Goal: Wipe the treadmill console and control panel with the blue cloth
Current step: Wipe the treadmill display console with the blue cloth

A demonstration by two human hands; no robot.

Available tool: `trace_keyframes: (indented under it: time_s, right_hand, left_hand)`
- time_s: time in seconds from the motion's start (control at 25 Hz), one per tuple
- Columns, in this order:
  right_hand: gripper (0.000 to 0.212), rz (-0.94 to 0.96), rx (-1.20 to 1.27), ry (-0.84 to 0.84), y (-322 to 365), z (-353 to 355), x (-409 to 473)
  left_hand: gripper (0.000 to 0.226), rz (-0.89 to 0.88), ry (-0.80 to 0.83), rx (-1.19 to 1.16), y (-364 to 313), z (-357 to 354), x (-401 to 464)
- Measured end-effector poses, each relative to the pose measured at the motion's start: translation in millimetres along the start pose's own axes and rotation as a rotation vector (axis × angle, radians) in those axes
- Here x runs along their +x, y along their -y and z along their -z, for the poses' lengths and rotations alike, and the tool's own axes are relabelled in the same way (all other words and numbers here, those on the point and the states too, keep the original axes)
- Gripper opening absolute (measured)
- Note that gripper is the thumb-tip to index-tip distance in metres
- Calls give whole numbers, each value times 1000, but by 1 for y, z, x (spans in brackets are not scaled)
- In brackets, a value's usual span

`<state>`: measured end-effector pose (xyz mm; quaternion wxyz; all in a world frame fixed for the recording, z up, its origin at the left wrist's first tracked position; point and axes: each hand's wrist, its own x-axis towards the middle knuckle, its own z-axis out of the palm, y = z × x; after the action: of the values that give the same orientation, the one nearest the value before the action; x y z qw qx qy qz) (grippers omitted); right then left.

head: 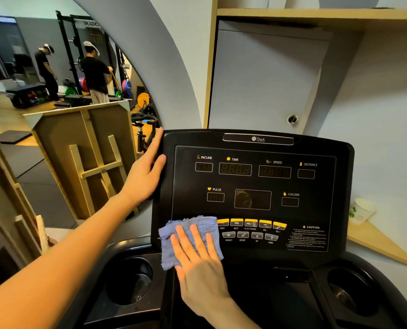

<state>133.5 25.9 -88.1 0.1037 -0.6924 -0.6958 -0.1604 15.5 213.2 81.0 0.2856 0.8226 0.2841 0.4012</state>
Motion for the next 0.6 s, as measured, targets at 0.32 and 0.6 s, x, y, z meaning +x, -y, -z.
trace_keyframes:
  time_s: [0.32, 0.6]
  right_hand:
    - [68, 52, -50, -81, -8, 12, 27]
    - [68, 67, -71, -184, -22, 47, 87]
  left_hand:
    - [60, 77, -58, -51, 22, -24, -44]
    - [55, 64, -122, -99, 46, -37, -63]
